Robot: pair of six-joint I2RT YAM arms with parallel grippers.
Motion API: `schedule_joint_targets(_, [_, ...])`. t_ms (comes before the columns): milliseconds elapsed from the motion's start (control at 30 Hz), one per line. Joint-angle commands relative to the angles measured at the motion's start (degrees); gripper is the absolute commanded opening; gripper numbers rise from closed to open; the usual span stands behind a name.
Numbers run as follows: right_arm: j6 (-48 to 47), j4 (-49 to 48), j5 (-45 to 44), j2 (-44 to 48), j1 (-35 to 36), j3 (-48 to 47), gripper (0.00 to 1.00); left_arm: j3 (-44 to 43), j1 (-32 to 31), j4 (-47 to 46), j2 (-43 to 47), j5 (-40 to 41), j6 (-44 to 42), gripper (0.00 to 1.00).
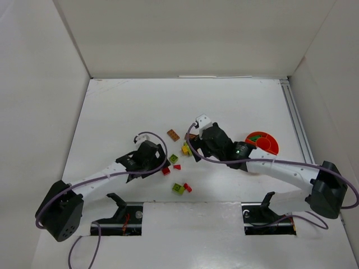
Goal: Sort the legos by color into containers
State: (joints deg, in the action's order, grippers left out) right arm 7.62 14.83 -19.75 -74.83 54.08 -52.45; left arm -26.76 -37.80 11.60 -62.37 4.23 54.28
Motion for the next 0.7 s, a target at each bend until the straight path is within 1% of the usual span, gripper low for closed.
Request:
schedule_joint_targets(0, [3.0, 2.7, -4.7, 2.7, 0.0, 1.1, 0.98, -3.6, -3.2, 3.0, -2.8, 5.3, 3.4, 0.82])
schedule_joint_targets(100, [4.3, 4.1, -7.0, 4.3, 0.0, 2.3, 0.98, -6.7, -5.9, 7.6, -6.3, 9.5, 5.6, 0.80])
schedule_joint_targets(133, [4.3, 4.2, -7.6, 5.3, 0.0, 2.9, 0.98, -7.2, -5.9, 8.3, -7.1, 9.5, 6.1, 0.75])
schedule_joint_targets(167, [4.9, 4.8, -7.6, 5.8, 0.0, 2.9, 0.98, -7.2, -6.4, 8.9, -8.1, 10.2, 6.1, 0.74])
schedule_joint_targets(233, [5.0, 4.8, -8.6, 6.7, 0.0, 3.5, 0.98, -8.7, -6.9, 8.9, -10.7, 10.7, 6.7, 0.68])
schedule_joint_targets(300, [5.6, 6.0, -8.6, 8.4, 0.0, 4.1, 0.98, -9.5, -8.0, 9.4, -12.1, 11.2, 7.3, 0.65])
schedule_joint_targets(333, [6.3, 6.0, -9.4, 8.4, 0.0, 4.1, 0.98, -10.1, -8.6, 9.9, -13.5, 11.8, 7.3, 0.65])
schedule_joint_targets(367, [6.3, 6.6, -10.0, 9.0, 0.0, 4.8, 0.98, -11.0, -9.7, 10.7, -14.7, 11.9, 7.9, 0.61])
schedule_joint_targets(400, [6.3, 6.6, -10.0, 9.5, 0.0, 4.8, 0.98, -11.6, -9.7, 11.3, -14.7, 12.4, 7.9, 0.61])
schedule_joint_targets(433, [6.8, 7.1, -10.0, 9.5, 0.0, 4.8, 0.98, -11.6, -10.4, 11.9, -15.5, 12.4, 8.7, 0.56])
schedule_joint_targets(500, [6.8, 7.1, -10.6, 10.1, 0.0, 5.3, 0.98, -12.3, -11.2, 13.4, -15.5, 13.6, 9.5, 0.49])
schedule_joint_targets(533, [6.8, 7.1, -10.6, 10.1, 0.0, 5.3, 0.98, -12.3, -11.2, 13.5, -15.5, 13.6, 10.3, 0.41])
schedule_joint_targets(567, [6.8, 7.1, -11.1, 10.6, 0.0, 5.3, 0.98, -12.3, -11.2, 14.1, -15.5, 14.2, 10.3, 0.37])
schedule_joint_targets(633, [7.3, 7.7, -11.1, 10.6, 0.0, 5.3, 0.98, -12.3, -11.2, 14.7, -14.7, 14.7, 10.8, 0.33])
schedule_joint_targets(667, [7.3, 7.7, -11.1, 10.6, 0.0, 5.3, 0.98, -12.3, -11.2, 14.7, -13.8, 14.8, 10.8, 0.33])
